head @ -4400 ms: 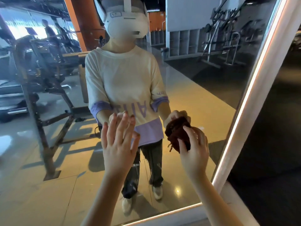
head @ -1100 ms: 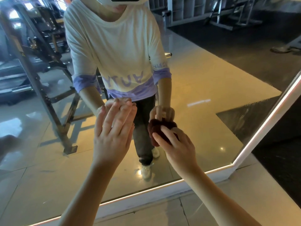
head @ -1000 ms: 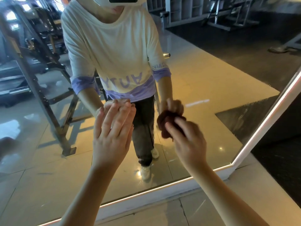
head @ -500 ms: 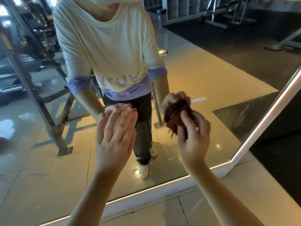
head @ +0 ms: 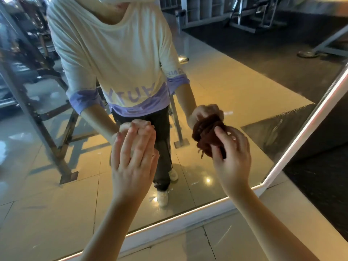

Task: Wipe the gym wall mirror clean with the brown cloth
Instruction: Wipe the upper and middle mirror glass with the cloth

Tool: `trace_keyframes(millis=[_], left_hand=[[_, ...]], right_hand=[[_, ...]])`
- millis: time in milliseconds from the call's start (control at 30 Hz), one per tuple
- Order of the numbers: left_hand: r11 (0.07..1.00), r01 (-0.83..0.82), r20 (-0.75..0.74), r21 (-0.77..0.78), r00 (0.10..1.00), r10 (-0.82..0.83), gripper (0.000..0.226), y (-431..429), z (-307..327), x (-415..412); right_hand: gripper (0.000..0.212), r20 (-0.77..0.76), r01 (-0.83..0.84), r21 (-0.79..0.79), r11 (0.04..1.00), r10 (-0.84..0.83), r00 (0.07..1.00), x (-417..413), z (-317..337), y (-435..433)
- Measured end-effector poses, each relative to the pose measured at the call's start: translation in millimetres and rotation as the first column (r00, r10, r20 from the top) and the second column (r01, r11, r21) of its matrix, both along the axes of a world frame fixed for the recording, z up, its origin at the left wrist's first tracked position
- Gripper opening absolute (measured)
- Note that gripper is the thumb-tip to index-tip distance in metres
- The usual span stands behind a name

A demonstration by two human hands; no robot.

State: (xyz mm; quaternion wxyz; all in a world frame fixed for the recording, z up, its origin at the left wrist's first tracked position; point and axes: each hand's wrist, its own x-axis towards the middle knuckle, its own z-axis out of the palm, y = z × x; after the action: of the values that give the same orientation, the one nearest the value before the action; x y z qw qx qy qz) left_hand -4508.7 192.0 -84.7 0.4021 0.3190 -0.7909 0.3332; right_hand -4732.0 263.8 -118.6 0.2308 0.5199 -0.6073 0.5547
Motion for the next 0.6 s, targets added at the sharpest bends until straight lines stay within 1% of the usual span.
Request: trace_keyframes(millis=[33, 67, 100, 133, 167, 200, 267, 300, 333, 367, 400, 433, 467, 500, 533, 600], left_hand=[[1.0, 0.017, 0.011, -0.012, 1.0, -0.016, 0.06, -1.3, -1.2, -0.1], [0.999, 0.033, 0.019, -0.018, 0.999, -0.033, 0.061, -2.0, -1.9, -0.3], [0.999, 0.047, 0.023, -0.016, 0.999, -0.047, 0.062, -1.4, -2.3, -1.5], [0.998, 0.065, 0.028, -0.007, 0.997, -0.065, 0.064, -0.2, -2.5, -3.8], [0.996, 0.088, 0.038, 0.005, 0.995, -0.088, 0.068, 1.1, -2.9, -7.4], [0.994, 0.109, 0.057, 0.014, 0.992, -0.109, 0.071, 2.5, -3.6, -12.0], [0.992, 0.119, 0.107, 0.028, 0.987, -0.122, 0.074, 3.6, -6.7, -20.9], [0.994, 0.109, 0.122, 0.032, 0.986, -0.112, 0.073, 3.5, -8.6, -24.2], [0.995, 0.099, 0.126, 0.031, 0.987, -0.102, 0.073, 2.3, -11.4, -25.9], [0.995, 0.092, 0.123, 0.026, 0.988, -0.095, 0.075, 1.1, -14.3, -26.6], [0.996, 0.09, 0.122, 0.017, 0.988, -0.092, 0.078, 0.0, -16.5, -27.5], [0.996, 0.086, 0.124, 0.01, 0.988, -0.087, 0.081, -0.2, -17.2, -27.1], [0.996, 0.088, 0.124, 0.001, 0.988, -0.088, 0.082, -0.7, -18.0, -27.8], [0.996, 0.087, 0.126, -0.007, 0.988, -0.086, 0.082, -0.9, -18.8, -28.6], [0.996, 0.085, 0.129, -0.01, 0.988, -0.083, 0.081, -0.4, -19.5, -29.1], [0.996, 0.085, 0.145, -0.011, 0.986, -0.082, 0.078, 0.2, -21.1, -30.1]], right_hand=[[0.037, 0.068, 0.041, -0.023, 0.999, -0.039, 0.997, -8.2, 0.1, -0.4], [0.038, 0.193, 0.085, -0.046, 0.995, -0.075, 0.978, -14.5, -0.1, -0.8], [0.039, 0.339, 0.123, -0.053, 0.991, -0.098, 0.936, -16.3, -1.6, -0.4], [0.039, 0.446, 0.143, -0.037, 0.989, -0.112, 0.888, -13.2, -4.6, 0.8], [0.04, 0.487, 0.135, -0.013, 0.991, -0.112, 0.866, -7.3, -7.8, 2.1], [0.039, 0.454, 0.103, 0.004, 0.995, -0.094, 0.886, -2.2, -11.1, 3.6], [0.037, 0.274, 0.0, 0.016, 1.0, -0.004, 0.962, 0.9, -12.3, 8.3], [0.036, 0.189, -0.03, 0.018, 0.999, 0.026, 0.982, -4.0, -8.0, 9.5], [0.035, 0.152, -0.015, 0.006, 1.0, 0.014, 0.988, -12.5, -3.2, 8.7], [0.034, 0.187, 0.033, -0.016, 0.999, -0.03, 0.982, -22.1, 1.2, 7.7], [0.034, 0.29, 0.106, -0.035, 0.994, -0.091, 0.953, -32.4, 4.0, 5.9], [0.034, 0.436, 0.169, -0.035, 0.985, -0.137, 0.89, -38.5, 6.0, 4.8], [0.035, 0.543, 0.213, -0.006, 0.977, -0.176, 0.821, -40.5, 4.9, 4.9], [0.036, 0.575, 0.229, 0.029, 0.973, -0.204, 0.792, -37.2, 2.5, 5.4], [0.037, 0.536, 0.22, 0.052, 0.974, -0.213, 0.817, -31.2, -2.3, 6.3], [0.037, 0.348, 0.152, 0.072, 0.986, -0.168, 0.922, -20.7, -13.1, 10.8]])
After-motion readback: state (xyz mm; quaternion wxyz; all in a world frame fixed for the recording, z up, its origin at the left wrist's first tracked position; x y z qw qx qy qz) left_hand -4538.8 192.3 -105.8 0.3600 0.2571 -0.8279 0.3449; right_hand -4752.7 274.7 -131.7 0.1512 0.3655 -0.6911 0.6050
